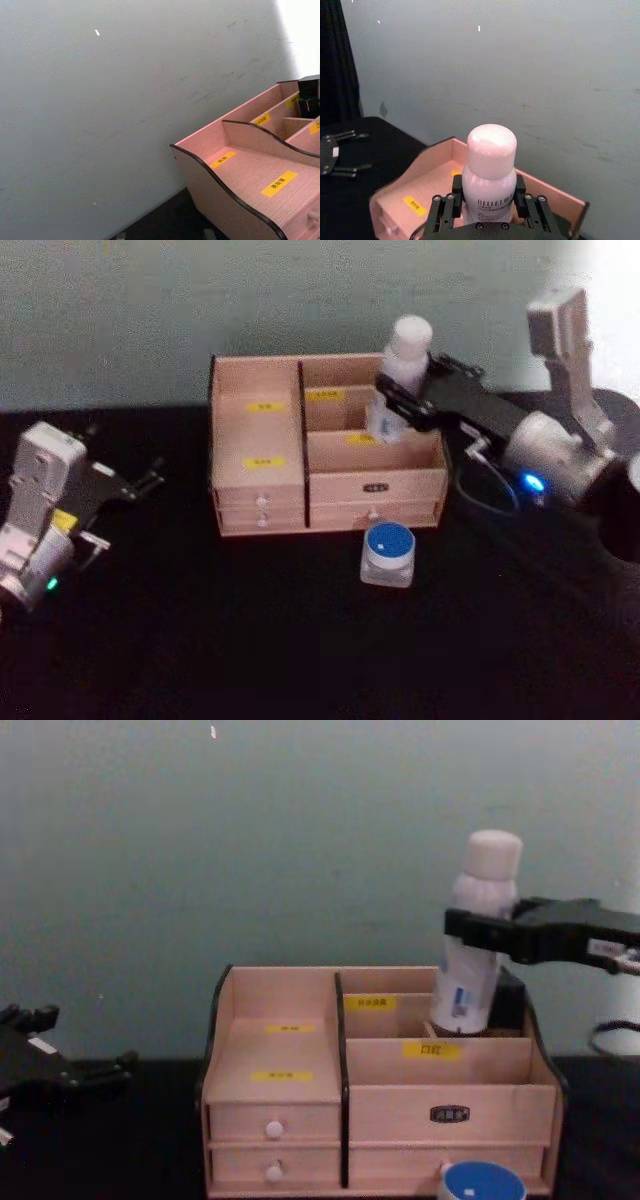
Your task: Pick up the facial cleanser and watermelon frost from the table and place them into the tiered storage box.
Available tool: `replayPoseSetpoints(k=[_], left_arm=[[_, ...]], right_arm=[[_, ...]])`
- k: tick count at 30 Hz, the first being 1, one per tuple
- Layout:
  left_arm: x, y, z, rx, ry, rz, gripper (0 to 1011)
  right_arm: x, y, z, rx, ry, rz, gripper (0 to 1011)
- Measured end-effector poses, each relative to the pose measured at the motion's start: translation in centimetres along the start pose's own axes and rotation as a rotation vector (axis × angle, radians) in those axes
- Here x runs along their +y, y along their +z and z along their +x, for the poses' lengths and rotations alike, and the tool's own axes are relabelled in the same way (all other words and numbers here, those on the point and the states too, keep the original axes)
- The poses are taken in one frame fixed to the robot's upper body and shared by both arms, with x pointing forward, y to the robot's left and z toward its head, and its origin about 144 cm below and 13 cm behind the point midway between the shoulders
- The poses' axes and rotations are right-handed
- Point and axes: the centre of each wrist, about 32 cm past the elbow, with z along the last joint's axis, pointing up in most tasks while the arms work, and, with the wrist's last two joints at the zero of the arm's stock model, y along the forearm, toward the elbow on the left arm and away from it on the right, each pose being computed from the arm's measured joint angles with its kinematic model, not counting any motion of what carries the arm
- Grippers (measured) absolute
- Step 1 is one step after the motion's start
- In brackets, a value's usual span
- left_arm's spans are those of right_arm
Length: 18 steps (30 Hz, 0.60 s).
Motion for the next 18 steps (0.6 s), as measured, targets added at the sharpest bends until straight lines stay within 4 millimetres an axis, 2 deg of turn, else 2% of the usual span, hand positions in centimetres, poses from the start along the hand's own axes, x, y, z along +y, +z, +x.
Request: replayPoseSetpoints(k=[8,18], left_arm=[[0.0,0.0,0.0,0.0,0.0,0.0,1001],[0.0,0.0,0.0,0.0,0.0,0.0,1001]], right_arm=[[3.0,-0.2,0.9,0.007,0.018,-0.005,595],[5.3,-0.7,1.3,0.023,0.025,-0.019,596]])
